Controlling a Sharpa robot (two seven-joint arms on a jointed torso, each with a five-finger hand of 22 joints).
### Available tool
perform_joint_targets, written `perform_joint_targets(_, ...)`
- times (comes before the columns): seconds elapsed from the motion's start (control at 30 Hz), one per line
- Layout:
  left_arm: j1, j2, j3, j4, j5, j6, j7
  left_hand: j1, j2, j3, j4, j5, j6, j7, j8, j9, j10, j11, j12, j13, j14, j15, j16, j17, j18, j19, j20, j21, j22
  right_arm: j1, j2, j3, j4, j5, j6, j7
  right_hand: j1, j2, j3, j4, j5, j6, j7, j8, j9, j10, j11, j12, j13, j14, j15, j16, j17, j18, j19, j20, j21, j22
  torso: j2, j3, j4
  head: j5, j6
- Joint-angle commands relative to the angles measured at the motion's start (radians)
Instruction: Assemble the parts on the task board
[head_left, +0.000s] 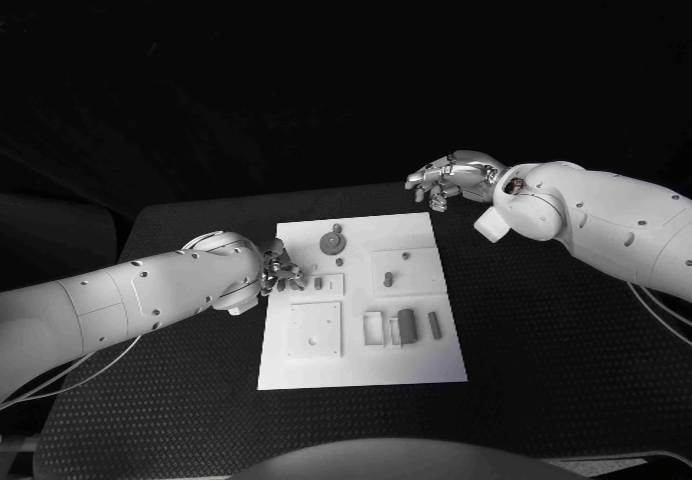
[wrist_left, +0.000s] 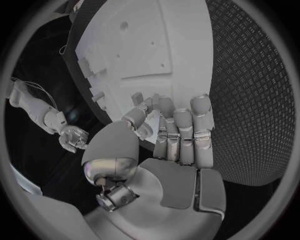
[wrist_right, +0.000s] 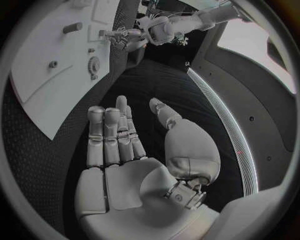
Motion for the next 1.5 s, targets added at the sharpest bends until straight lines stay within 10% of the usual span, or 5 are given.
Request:
perform_joint_targets(0.03,-0.007,-0.001,-0.006,-0.002,-0.013,0.034,-0.03,0.004,0.008,0.014,-0.01,0.003,0.003,-0.004,0.084,0.028,0.023,-0.024,0.004,0.002,0.06,-0.064,0.006,0.001,0.025,0.034,-0.041,0.006,0.022,0.0,0.001,0.001,0.0,-0.004,0.015,0.007,-0.009,0.002,0.004,-0.002,0.004,-0.001,0.006,-0.003,0.001,-0.006,-0.002,0.007,-0.002,-0.003,-0.006,0.003,-0.001,0.047,0.002,-0.005,-0.005,0.012,0.001,-0.0003,-0.0001,-0.002,0.001)
perform_joint_targets(0.97,-0.008,0.016,-0.006,-0.007,-0.093,0.065,-0.048,0.002,0.007,0.014,-0.009,0.005,0.0,-0.004,0.087,0.028,0.022,-0.024,0.005,0.001,0.059,-0.064,0.007,0.0,0.024,0.034,-0.04,0.008,0.022,0.0,-0.002,0.001,0.006,-0.019,0.013,0.007,-0.009,0.002,0.004,-0.002,0.004,-0.001,0.006,-0.003,0.001,-0.006,-0.002,0.007,-0.002,-0.003,-0.005,0.003,-0.001,0.047,0.002,-0.005,-0.005,0.012,0.001,-0.0013,0.0007,-0.003,0.001)
perform_joint_targets(1.5,-0.011,0.029,-0.007,-0.013,-0.087,0.06,-0.039,-0.039,-0.013,0.006,-0.002,0.118,0.003,-0.008,0.114,0.023,0.025,-0.028,0.024,0.002,0.062,-0.068,0.024,-0.006,0.019,0.037,-0.04,0.022,0.019,0.0,-0.002,0.001,0.006,-0.021,0.012,0.008,-0.009,0.002,0.004,-0.002,0.004,-0.001,0.006,-0.003,0.002,-0.006,-0.002,0.008,-0.002,-0.003,-0.005,0.003,-0.001,0.047,0.002,-0.005,-0.005,0.012,0.001,-0.0008,0.0006,-0.003,0.0)
